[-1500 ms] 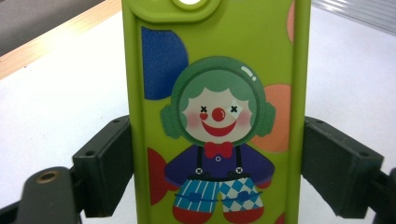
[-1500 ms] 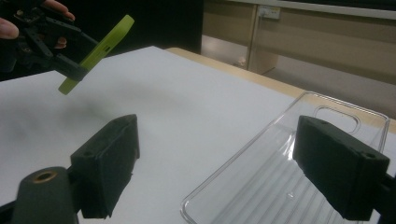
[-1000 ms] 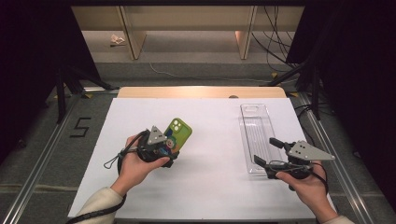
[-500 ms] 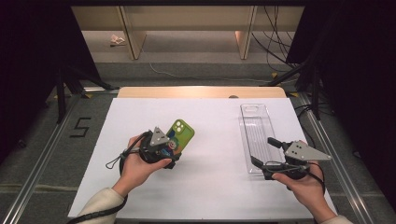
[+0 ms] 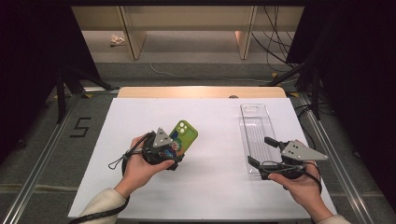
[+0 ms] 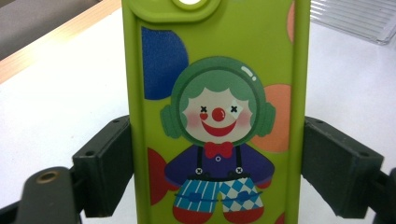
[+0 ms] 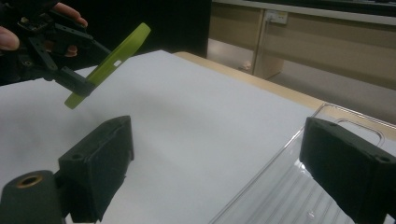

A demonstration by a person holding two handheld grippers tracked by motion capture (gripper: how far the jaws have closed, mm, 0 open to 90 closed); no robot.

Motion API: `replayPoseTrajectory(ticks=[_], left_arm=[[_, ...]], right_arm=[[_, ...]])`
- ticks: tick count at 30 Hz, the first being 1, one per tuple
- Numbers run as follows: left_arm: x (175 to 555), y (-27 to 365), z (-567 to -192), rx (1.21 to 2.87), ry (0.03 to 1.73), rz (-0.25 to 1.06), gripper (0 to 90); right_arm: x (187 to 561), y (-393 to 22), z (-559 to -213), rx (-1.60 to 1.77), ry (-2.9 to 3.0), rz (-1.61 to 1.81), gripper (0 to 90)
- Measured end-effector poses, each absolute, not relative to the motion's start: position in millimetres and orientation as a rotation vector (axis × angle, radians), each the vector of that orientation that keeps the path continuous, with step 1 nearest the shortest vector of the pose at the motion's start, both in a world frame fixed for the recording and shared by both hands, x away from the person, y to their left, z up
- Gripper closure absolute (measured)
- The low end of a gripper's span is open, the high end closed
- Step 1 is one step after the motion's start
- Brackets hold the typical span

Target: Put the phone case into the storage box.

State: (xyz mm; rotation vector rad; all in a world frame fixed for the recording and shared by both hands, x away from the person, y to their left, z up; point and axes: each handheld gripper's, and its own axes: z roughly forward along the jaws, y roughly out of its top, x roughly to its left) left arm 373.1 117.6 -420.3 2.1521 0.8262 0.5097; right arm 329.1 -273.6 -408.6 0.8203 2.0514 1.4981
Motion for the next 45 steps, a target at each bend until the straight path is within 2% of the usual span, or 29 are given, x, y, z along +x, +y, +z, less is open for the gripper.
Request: replayPoseTrajectory(ticks=[45], left_arm=[[362, 91, -422, 2.183, 0.743, 0.467, 16.2]], right_arm=[[341, -233, -410, 0.784, 2.072, 1.529, 11.1]])
